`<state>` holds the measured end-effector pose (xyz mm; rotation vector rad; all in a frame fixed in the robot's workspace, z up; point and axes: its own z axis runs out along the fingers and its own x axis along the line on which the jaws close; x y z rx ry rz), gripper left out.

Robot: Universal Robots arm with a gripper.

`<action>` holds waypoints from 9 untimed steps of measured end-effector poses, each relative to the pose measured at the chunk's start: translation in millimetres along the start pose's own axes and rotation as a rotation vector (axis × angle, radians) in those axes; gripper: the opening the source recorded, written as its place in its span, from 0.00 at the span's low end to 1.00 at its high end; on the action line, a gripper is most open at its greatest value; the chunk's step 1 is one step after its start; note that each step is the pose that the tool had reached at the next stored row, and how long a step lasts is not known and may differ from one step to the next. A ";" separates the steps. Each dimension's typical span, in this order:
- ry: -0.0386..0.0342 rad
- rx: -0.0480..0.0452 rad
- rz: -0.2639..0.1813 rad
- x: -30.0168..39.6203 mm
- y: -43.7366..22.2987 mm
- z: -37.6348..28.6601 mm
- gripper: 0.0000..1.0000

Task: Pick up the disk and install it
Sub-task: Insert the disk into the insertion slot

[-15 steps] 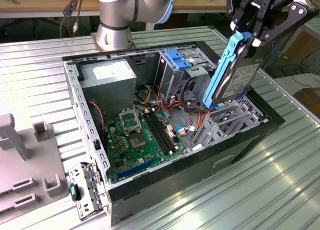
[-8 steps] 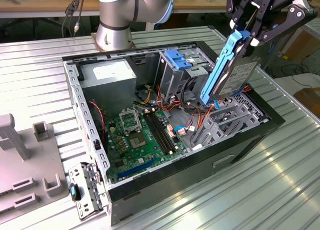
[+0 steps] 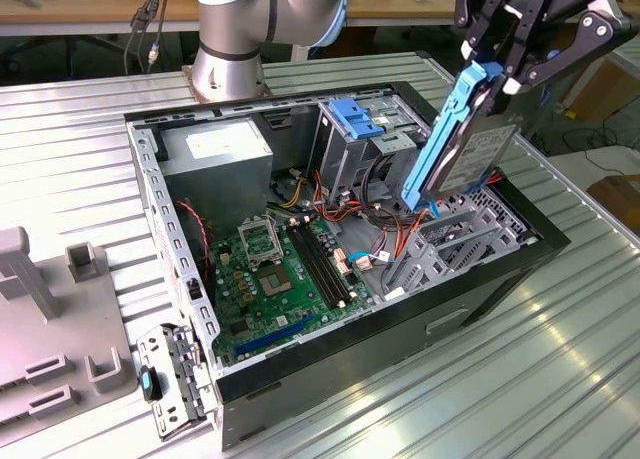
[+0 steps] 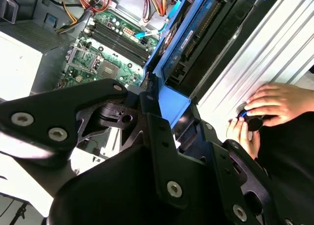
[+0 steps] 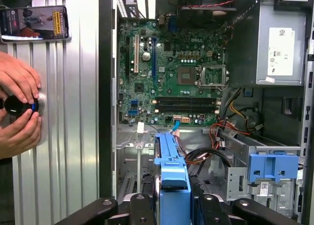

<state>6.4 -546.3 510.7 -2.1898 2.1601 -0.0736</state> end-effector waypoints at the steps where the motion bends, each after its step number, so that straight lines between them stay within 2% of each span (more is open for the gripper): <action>1: 0.0000 0.0000 0.000 1.0 0.0 0.0 0.37; 5: 0.0001 0.0000 0.000 5.4 0.1 -0.1 0.37; 9: 0.0000 0.0000 0.000 6.6 0.1 0.0 0.37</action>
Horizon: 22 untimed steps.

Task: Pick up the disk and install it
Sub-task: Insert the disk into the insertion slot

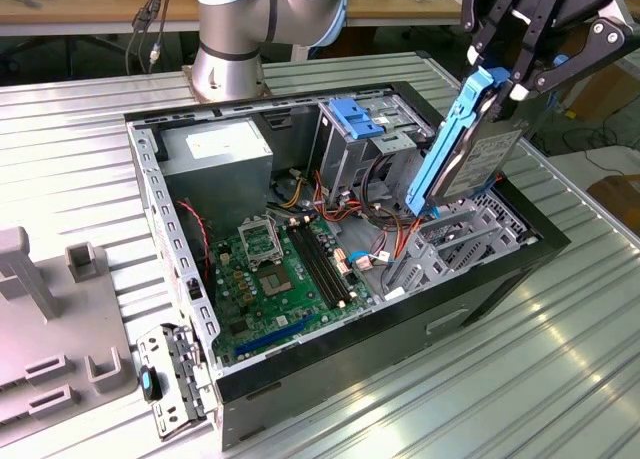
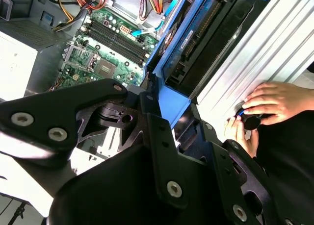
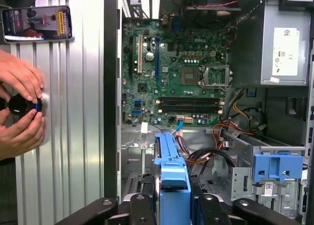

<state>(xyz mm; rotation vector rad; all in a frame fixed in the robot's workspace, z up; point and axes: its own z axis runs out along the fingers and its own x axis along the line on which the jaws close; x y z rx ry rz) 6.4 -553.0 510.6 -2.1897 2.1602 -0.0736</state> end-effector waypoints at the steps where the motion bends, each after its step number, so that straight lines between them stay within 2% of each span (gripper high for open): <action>1: 0.0000 0.0000 0.000 0.4 0.0 0.0 0.37; 12: 0.0000 0.0000 0.000 0.8 -0.7 0.1 0.37; 19: 0.0001 0.0000 0.000 1.0 -15.4 3.5 0.37; 22: 0.0002 0.0000 0.000 1.0 -17.9 4.6 0.37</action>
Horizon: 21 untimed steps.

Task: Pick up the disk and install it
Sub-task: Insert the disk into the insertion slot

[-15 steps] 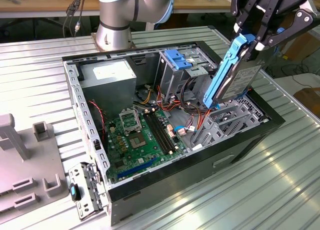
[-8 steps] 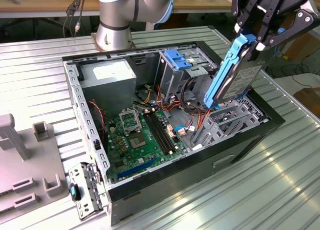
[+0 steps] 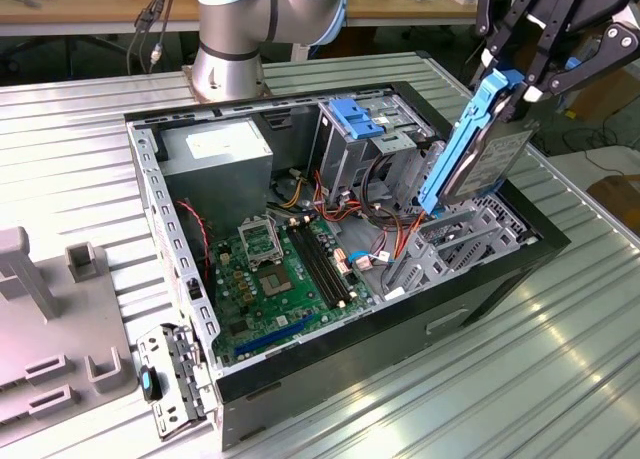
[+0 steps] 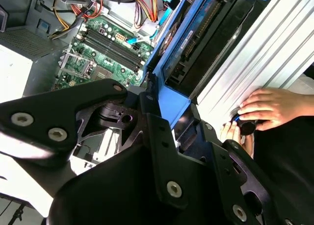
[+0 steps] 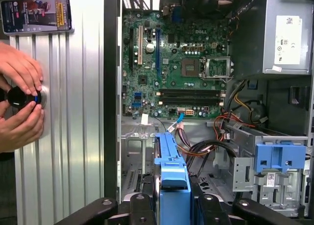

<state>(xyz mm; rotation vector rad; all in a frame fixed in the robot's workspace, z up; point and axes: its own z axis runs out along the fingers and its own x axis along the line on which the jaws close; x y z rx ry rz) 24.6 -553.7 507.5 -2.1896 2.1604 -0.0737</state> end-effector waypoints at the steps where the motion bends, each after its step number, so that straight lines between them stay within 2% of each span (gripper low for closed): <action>1: -0.0001 0.0000 0.000 0.0 0.0 0.1 0.37; 12: -0.0003 0.0000 0.000 0.9 -0.6 1.5 0.37; 16: -0.0005 0.0000 0.000 3.9 -2.5 2.6 0.37; 21: -0.0014 0.0000 0.000 9.2 -6.3 8.7 0.37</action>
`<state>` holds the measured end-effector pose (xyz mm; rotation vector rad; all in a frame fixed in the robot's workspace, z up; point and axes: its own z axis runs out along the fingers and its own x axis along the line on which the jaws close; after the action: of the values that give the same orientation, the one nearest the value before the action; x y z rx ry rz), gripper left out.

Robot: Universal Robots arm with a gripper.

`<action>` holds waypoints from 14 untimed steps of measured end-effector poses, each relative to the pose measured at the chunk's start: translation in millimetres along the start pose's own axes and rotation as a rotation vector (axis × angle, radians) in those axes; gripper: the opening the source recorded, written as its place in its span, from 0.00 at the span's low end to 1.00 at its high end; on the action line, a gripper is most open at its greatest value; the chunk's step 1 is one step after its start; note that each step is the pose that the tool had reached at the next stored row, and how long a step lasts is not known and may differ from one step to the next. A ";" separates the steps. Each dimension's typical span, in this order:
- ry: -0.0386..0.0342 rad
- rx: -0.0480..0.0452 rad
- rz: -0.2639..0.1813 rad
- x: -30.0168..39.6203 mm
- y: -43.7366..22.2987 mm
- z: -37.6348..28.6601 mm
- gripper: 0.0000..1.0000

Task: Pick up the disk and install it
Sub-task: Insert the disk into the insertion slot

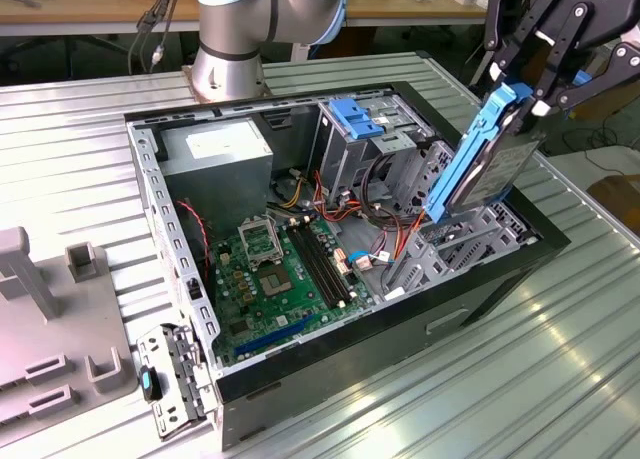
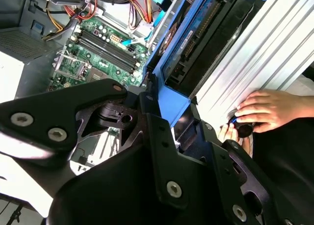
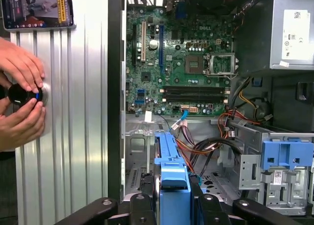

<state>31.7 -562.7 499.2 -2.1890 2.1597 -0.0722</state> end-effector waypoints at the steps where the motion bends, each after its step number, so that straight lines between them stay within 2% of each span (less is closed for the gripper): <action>1: 0.0000 0.0000 0.000 0.3 0.2 2.5 0.37; 6: -0.0007 0.0000 0.000 3.0 1.0 14.8 0.37; 7: -0.0012 0.0001 0.000 4.2 0.1 18.8 0.37; 10: -0.0012 0.0000 0.000 4.5 -6.8 25.3 0.37; 14: -0.0016 0.0001 0.003 4.6 -7.5 30.9 0.37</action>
<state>41.7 -566.8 469.0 -2.1848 2.1622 -0.0703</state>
